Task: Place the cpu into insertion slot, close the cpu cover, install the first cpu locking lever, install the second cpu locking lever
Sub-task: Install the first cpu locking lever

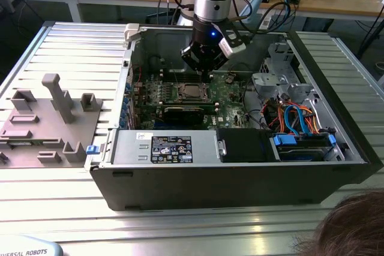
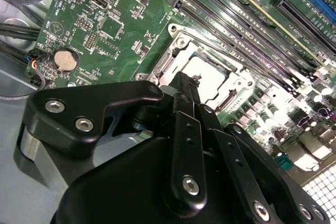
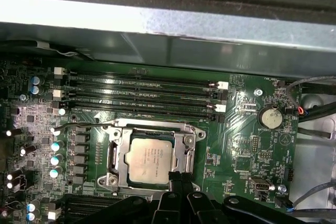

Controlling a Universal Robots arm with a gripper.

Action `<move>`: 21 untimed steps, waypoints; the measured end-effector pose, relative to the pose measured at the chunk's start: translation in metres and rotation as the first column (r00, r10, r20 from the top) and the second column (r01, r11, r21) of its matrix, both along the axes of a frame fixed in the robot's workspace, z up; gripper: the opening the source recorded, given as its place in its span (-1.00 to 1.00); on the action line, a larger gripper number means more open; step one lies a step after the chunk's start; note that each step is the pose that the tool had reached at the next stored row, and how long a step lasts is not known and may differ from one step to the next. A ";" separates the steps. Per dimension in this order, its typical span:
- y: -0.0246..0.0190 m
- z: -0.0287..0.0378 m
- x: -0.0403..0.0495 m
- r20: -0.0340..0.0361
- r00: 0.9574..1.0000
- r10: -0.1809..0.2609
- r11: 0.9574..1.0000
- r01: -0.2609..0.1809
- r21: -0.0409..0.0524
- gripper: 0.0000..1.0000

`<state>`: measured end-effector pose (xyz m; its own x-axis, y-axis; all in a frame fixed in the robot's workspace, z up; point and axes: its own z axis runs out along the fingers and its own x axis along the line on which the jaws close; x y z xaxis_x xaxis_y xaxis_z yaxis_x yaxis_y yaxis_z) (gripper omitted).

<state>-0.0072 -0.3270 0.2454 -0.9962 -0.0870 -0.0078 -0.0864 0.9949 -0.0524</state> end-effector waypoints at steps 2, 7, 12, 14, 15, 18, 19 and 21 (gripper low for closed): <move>0.0000 0.0000 0.0000 0.000 1.000 0.003 1.000 -0.003 0.000 -0.79; 0.0000 0.0000 0.0000 0.000 1.000 0.011 1.000 -0.011 0.000 -0.79; 0.0000 0.0000 0.0000 0.000 1.000 0.018 1.000 -0.018 0.000 -0.79; 0.0000 0.0000 0.0000 0.000 1.000 0.020 1.000 -0.020 0.000 -0.79; 0.0000 0.0000 0.0000 0.000 1.000 0.022 1.000 -0.022 0.000 -0.79; 0.0000 0.0000 0.0000 0.000 1.000 0.026 1.000 -0.026 0.000 -0.79; 0.0000 0.0000 0.0000 0.000 1.000 0.028 1.000 -0.028 0.000 -0.79; 0.0000 0.0000 0.0000 0.000 1.000 0.031 1.000 -0.031 0.000 -0.79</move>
<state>-0.0072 -0.3270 0.2454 -0.9930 -0.1177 -0.0078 -0.1172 0.9917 -0.0524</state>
